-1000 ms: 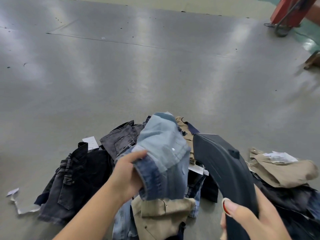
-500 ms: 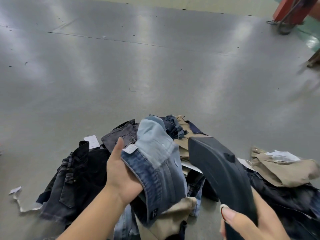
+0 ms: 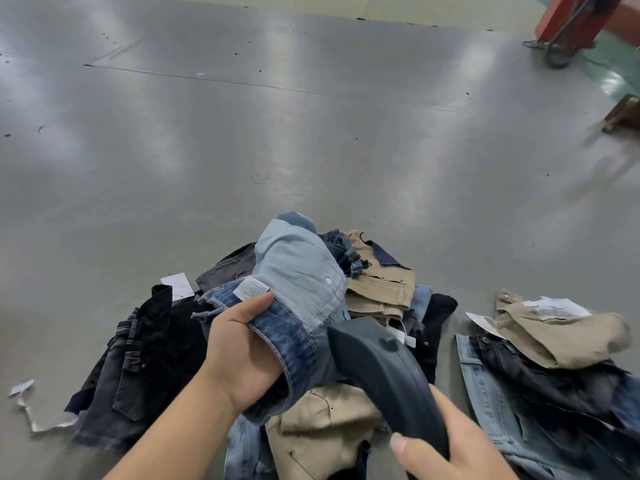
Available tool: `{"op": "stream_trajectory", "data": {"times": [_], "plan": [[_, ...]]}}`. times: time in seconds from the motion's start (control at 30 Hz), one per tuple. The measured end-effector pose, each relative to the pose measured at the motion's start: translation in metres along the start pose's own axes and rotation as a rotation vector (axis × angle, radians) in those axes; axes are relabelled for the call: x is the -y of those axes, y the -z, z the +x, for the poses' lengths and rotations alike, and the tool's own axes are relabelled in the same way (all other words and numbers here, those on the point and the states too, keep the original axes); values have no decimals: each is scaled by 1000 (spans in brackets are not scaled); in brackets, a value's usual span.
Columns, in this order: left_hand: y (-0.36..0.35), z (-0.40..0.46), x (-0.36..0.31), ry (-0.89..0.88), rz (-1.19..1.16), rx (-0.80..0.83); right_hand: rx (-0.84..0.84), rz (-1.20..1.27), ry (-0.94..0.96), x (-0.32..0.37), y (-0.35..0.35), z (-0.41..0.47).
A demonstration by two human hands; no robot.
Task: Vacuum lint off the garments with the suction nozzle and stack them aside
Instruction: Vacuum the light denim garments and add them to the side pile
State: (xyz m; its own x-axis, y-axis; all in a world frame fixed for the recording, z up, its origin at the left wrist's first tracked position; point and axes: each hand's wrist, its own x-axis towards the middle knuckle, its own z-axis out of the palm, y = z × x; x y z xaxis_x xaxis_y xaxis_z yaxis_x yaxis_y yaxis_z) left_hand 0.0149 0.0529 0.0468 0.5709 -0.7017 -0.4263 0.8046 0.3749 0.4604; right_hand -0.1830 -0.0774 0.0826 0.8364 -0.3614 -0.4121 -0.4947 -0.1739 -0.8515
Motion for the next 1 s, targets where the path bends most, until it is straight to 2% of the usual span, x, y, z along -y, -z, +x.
{"op": "stream_trajectory", "data": {"times": [0.1,0.17,0.27,0.37,0.5,0.6,0.73,0.87,1.0], "plan": [[0,-1,1,26,20,-20,-143,20,-4,4,9,1],[0,-1,-1,31,7,-31,-160,33,20,8,13,-2],[2,1,-4,37,9,-57,-133,56,-2,6,7,0],[4,2,-5,53,43,-56,25,43,38,-12,-4,-1],[3,0,-4,84,54,-24,-140,-2,34,8,5,1],[2,0,-7,82,38,-25,-233,46,113,0,20,-2],[5,0,-9,69,19,-26,-187,14,133,2,11,0],[4,0,-6,88,14,10,-110,58,44,-4,-3,-1],[4,0,-3,107,34,30,-112,39,61,5,0,-4]]}}
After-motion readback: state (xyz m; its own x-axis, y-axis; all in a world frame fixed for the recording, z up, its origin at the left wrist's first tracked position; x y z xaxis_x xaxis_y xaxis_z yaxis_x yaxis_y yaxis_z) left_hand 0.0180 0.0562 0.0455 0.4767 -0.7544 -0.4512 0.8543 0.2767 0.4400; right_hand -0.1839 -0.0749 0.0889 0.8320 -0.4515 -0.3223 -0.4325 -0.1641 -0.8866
